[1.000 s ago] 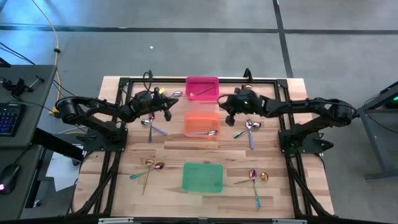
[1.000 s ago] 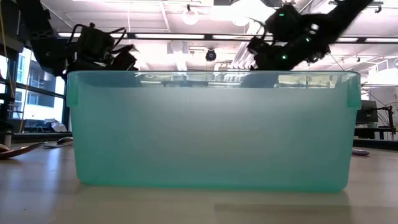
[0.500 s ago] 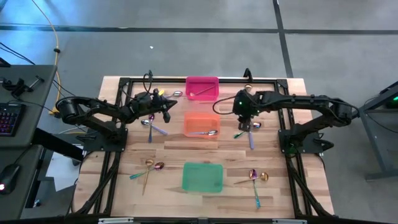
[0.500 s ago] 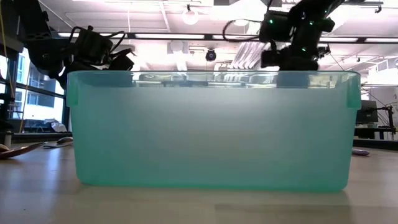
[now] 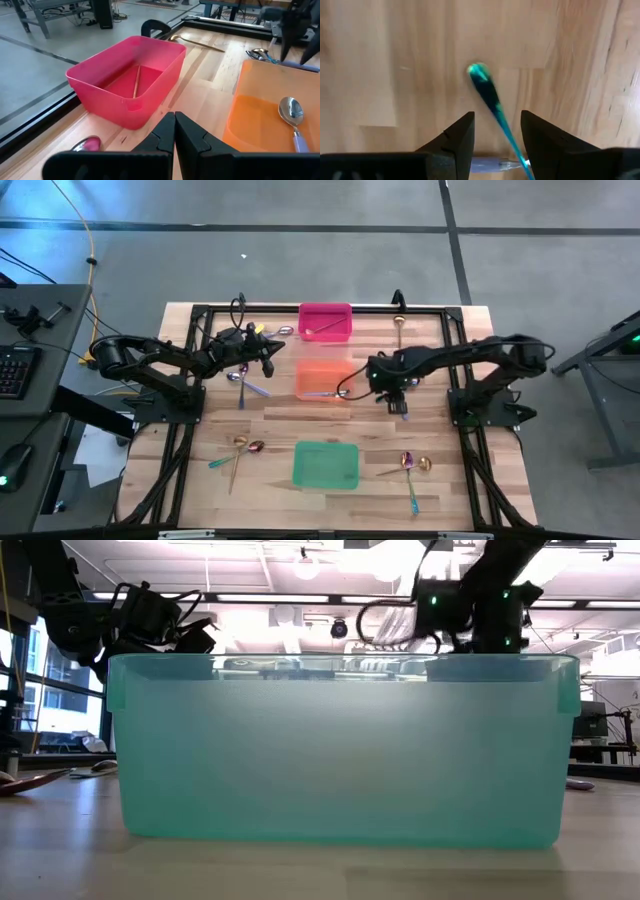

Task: Sort silverware by color (type)
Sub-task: Put the blue spoon into the green bin

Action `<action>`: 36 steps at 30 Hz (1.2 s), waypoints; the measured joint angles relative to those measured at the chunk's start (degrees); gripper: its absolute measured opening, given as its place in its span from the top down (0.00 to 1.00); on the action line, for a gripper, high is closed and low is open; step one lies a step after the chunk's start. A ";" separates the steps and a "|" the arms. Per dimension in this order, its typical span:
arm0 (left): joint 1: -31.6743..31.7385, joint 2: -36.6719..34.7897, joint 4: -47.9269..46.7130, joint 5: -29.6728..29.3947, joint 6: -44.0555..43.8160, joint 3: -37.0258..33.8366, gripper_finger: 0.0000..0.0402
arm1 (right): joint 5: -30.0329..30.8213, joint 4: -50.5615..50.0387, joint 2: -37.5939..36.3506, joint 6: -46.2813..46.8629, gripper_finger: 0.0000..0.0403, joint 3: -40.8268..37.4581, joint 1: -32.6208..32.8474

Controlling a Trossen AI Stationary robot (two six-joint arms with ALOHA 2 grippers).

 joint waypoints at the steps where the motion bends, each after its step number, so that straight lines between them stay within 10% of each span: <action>1: 0.00 0.00 0.00 0.00 0.00 0.00 1.00 | 0.90 -0.23 1.10 -0.17 0.64 0.00 0.17; 11: 0.00 0.02 -0.44 0.09 0.00 0.00 1.00 | 4.45 -2.80 7.27 -2.01 0.68 0.07 -0.03; 23: -0.02 0.02 -0.44 0.09 -1.01 0.00 1.00 | 2.14 -2.42 8.96 -2.39 0.98 0.26 -3.80; 36: -0.02 0.04 -0.44 0.04 -1.52 0.00 1.00 | -2.60 -14.64 7.51 7.76 1.00 11.60 -3.12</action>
